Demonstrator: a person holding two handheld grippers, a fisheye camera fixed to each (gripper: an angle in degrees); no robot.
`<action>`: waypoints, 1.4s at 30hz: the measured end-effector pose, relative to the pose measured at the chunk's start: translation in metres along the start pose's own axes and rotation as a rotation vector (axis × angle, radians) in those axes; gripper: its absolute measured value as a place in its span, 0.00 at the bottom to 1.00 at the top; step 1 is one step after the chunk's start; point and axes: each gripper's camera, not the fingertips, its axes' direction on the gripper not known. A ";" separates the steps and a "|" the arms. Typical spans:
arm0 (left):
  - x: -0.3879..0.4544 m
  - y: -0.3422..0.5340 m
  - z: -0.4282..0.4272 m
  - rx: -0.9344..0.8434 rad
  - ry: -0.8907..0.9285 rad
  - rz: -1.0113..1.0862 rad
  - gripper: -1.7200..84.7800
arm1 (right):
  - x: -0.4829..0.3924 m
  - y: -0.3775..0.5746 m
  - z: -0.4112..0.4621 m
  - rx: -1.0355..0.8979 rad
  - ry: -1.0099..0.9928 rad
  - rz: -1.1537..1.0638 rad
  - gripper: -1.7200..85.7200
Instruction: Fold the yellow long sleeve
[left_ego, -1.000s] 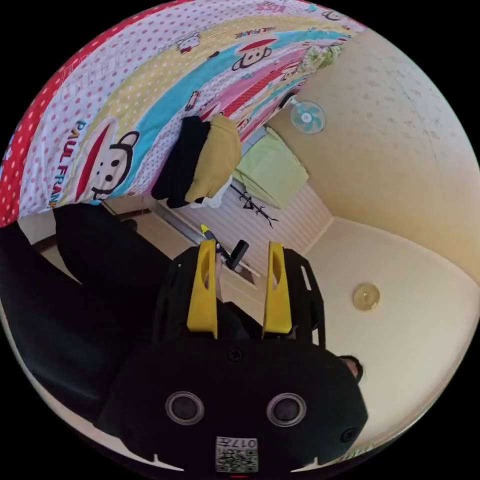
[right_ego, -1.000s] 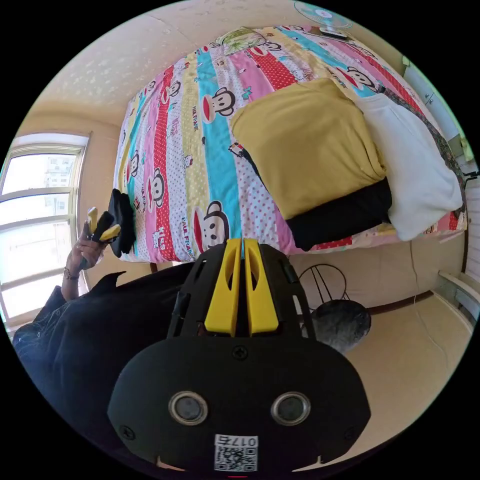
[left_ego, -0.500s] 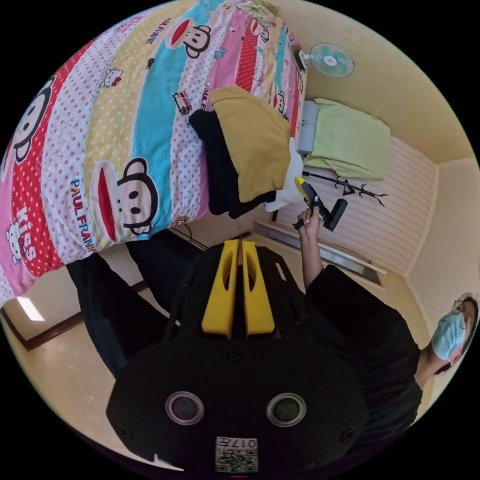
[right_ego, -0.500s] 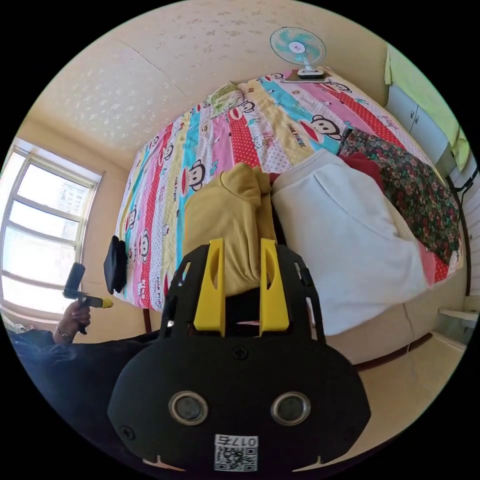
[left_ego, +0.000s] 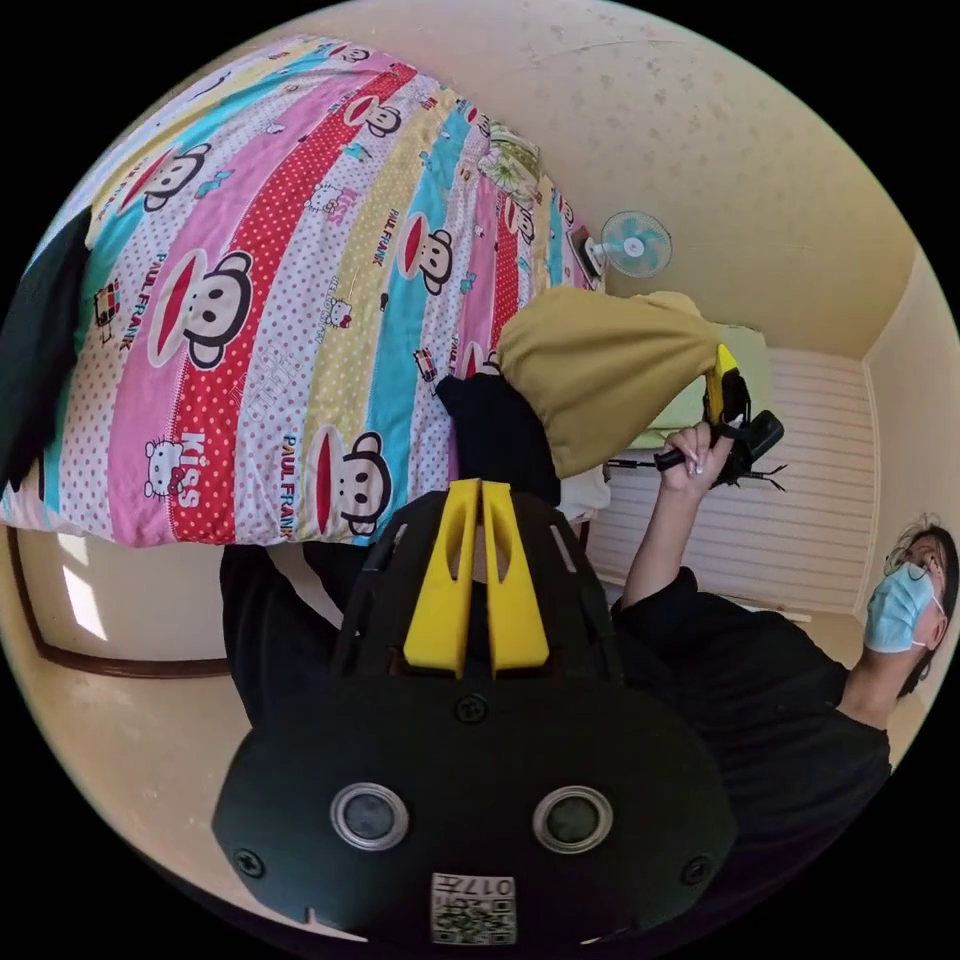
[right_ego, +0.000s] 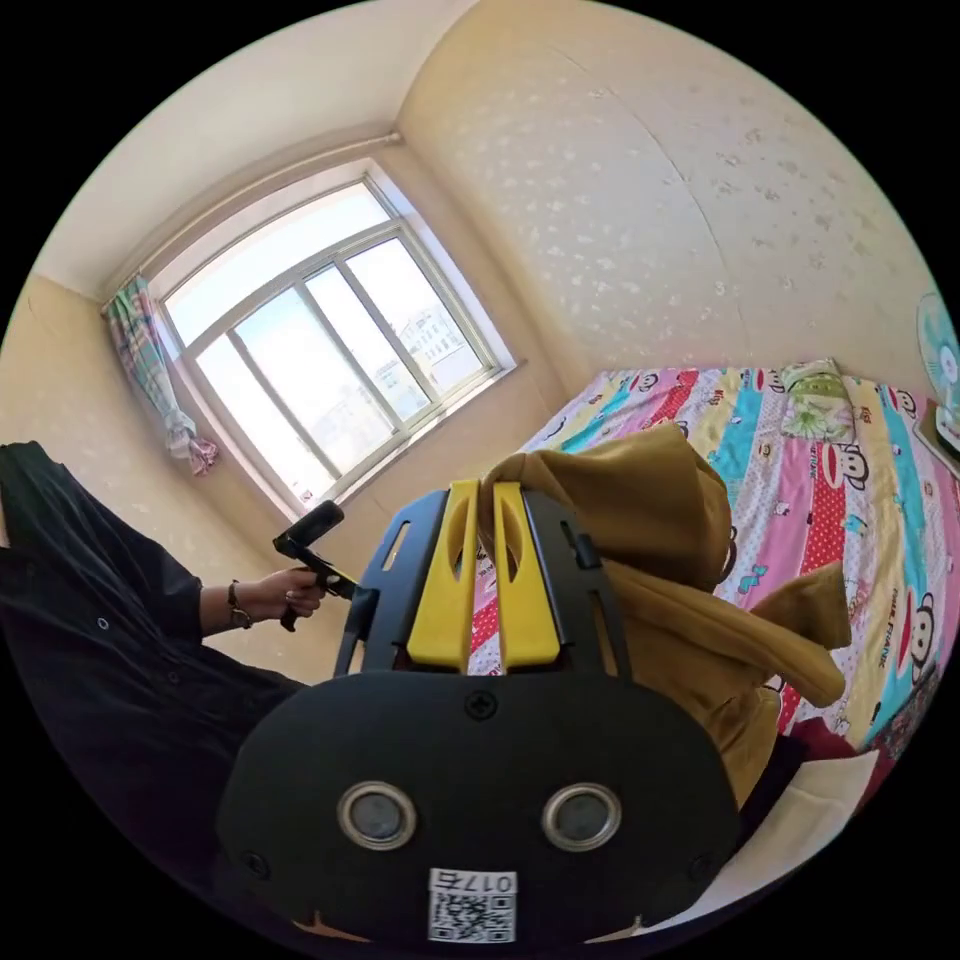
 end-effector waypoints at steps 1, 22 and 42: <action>-0.003 0.004 -0.006 0.047 -0.019 -0.019 0.01 | -0.016 -0.004 0.018 -0.033 0.003 0.010 0.06; -0.048 0.027 0.117 -0.067 -0.022 -0.289 0.02 | 0.189 0.101 0.316 -1.083 0.320 0.468 0.12; -0.170 -0.230 0.320 -0.347 -0.331 -0.197 0.15 | 0.085 0.143 0.188 -1.058 0.360 0.625 0.03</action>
